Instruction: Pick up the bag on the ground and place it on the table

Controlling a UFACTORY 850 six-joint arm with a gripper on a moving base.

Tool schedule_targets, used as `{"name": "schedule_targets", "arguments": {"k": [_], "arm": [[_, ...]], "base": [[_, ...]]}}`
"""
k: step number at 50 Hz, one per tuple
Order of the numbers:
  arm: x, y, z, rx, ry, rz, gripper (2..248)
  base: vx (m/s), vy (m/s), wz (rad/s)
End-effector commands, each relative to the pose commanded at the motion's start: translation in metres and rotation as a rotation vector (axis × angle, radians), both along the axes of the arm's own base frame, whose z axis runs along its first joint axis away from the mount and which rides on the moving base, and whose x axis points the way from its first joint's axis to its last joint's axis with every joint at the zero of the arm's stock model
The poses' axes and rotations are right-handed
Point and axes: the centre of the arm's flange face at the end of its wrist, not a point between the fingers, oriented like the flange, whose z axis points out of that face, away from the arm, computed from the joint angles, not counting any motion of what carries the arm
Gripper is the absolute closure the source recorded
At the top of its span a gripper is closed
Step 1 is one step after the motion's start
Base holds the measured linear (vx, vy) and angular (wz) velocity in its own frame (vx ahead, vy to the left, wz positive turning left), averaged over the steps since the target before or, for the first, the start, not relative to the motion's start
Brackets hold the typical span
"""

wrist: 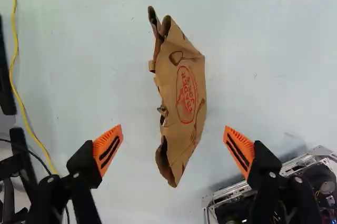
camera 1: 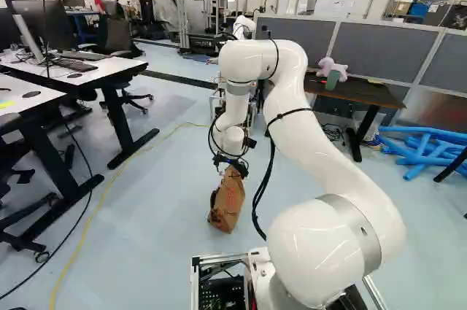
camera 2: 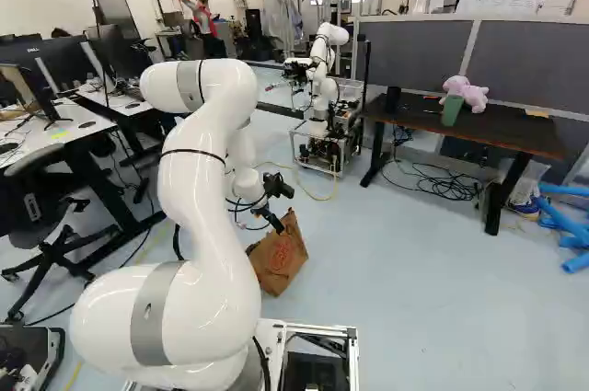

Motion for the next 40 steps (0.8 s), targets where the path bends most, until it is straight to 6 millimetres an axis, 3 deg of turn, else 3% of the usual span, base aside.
{"name": "schedule_targets", "arguments": {"k": [22,40], "arm": [[0.03,0.001,-0.036,0.009,0.035,-0.01,3],[0.05,0.013,-0.065,0.018,0.074,0.003,3]], "base": [[0.0,0.0,0.0],[0.0,0.0,0.0]]}}
